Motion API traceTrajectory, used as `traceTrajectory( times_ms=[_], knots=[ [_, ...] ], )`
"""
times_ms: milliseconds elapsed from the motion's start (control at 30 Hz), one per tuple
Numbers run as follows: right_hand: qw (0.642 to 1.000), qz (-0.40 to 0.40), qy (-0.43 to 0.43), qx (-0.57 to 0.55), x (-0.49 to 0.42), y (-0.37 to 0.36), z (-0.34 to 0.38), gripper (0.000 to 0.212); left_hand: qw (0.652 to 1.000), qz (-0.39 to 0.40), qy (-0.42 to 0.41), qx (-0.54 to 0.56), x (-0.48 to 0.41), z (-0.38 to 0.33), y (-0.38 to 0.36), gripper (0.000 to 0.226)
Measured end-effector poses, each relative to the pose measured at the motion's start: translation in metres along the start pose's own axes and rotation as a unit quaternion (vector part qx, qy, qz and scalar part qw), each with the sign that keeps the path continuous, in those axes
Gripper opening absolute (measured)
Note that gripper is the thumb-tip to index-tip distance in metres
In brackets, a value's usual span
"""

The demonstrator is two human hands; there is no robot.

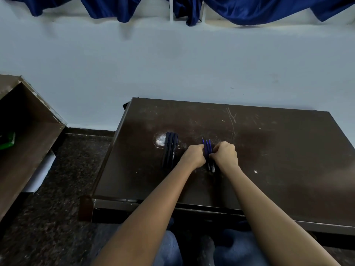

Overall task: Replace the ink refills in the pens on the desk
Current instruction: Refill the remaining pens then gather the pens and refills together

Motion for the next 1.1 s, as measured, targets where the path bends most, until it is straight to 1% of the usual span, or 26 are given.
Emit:
traceTrajectory(
  times_ms=[200,400,567,700,867,1033,1100],
  knots=[
    [1.000,0.009,0.000,0.001,-0.002,-0.002,-0.003,0.023,0.997,0.007,-0.039,-0.058,-0.007,-0.007,-0.010,0.063],
    [1.000,0.005,-0.006,-0.028,-0.004,-0.005,-0.001,0.021,0.998,-0.003,-0.044,-0.036,-0.010,-0.008,-0.012,0.062],
    [0.999,-0.001,-0.007,-0.039,-0.007,-0.006,-0.001,0.021,0.998,-0.042,-0.052,0.006,-0.011,-0.012,-0.008,0.058],
    [0.998,-0.004,-0.016,-0.058,-0.009,-0.006,-0.003,0.017,0.995,-0.059,-0.076,-0.003,-0.012,-0.017,-0.008,0.063],
    [0.997,-0.006,-0.020,-0.074,-0.011,-0.007,-0.006,0.009,0.995,-0.057,-0.086,-0.012,-0.014,-0.018,-0.011,0.070],
    [0.996,-0.014,-0.019,-0.087,-0.014,-0.006,-0.008,0.008,0.994,-0.065,-0.087,-0.022,-0.015,-0.020,-0.013,0.062],
    [0.995,-0.018,-0.018,-0.092,-0.015,-0.006,-0.008,0.008,0.994,-0.066,-0.088,-0.028,-0.016,-0.020,-0.014,0.063]
  ],
)
Point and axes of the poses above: each hand's wrist, its own x-axis away from the middle knuckle, its own y-axis out of the back of the hand, z = x × y, the point moved 10 cm from there along -x, towards the middle knuckle, and after that the axes turned 7 degrees about -z, right-handed, at the moved point
